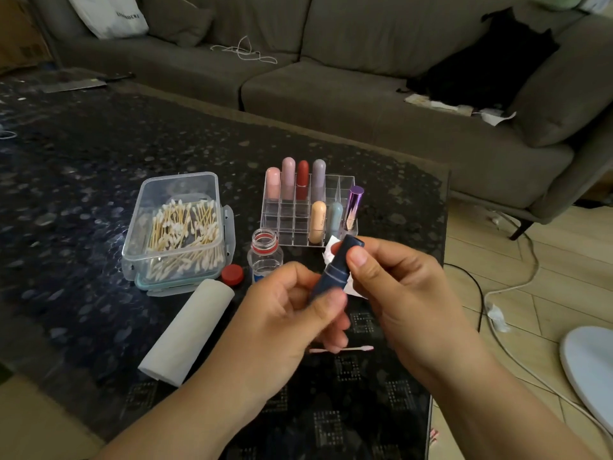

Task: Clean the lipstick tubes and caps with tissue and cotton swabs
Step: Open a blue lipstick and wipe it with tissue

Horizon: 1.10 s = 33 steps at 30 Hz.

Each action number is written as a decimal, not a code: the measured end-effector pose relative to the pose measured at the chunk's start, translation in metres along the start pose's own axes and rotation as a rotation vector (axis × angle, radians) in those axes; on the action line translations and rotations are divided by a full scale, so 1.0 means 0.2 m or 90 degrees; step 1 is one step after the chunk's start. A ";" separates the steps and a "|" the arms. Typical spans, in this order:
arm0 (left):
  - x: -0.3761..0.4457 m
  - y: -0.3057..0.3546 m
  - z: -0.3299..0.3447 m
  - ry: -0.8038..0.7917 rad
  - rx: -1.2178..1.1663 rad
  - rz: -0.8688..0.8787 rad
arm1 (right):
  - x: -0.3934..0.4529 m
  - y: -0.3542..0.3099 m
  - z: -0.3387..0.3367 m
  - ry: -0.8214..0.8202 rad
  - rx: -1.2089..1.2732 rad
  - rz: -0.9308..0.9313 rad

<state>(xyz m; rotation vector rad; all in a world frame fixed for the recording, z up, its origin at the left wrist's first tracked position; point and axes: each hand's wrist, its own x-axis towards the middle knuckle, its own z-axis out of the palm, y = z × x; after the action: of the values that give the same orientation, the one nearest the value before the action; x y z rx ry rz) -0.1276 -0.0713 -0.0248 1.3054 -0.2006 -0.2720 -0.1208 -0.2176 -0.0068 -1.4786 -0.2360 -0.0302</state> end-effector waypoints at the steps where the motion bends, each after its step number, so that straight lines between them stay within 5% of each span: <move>1: 0.00 0.00 -0.01 -0.035 -0.034 -0.008 | 0.00 0.00 0.00 -0.003 0.020 0.001; 8: 0.01 0.01 -0.07 -0.288 -0.248 -0.115 | 0.00 -0.03 -0.01 -0.085 0.077 0.000; 19: 0.02 -0.05 0.02 0.136 0.144 0.103 | -0.01 -0.01 0.05 0.082 -0.079 -0.017; 21: 0.02 -0.04 0.03 0.120 0.121 0.055 | -0.01 0.00 0.05 0.081 -0.057 -0.011; 25: 0.01 0.01 0.03 -0.050 -0.211 -0.143 | 0.00 0.00 0.02 0.080 0.008 0.013; 33: 0.01 -0.03 0.03 0.086 -0.062 -0.015 | 0.00 0.02 0.04 0.098 -0.032 0.009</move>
<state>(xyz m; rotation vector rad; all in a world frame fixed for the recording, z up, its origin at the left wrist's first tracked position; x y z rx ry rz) -0.1290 -0.0789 -0.0285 1.2256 -0.0560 -0.2099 -0.1205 -0.2089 -0.0102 -1.5200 -0.0997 -0.1392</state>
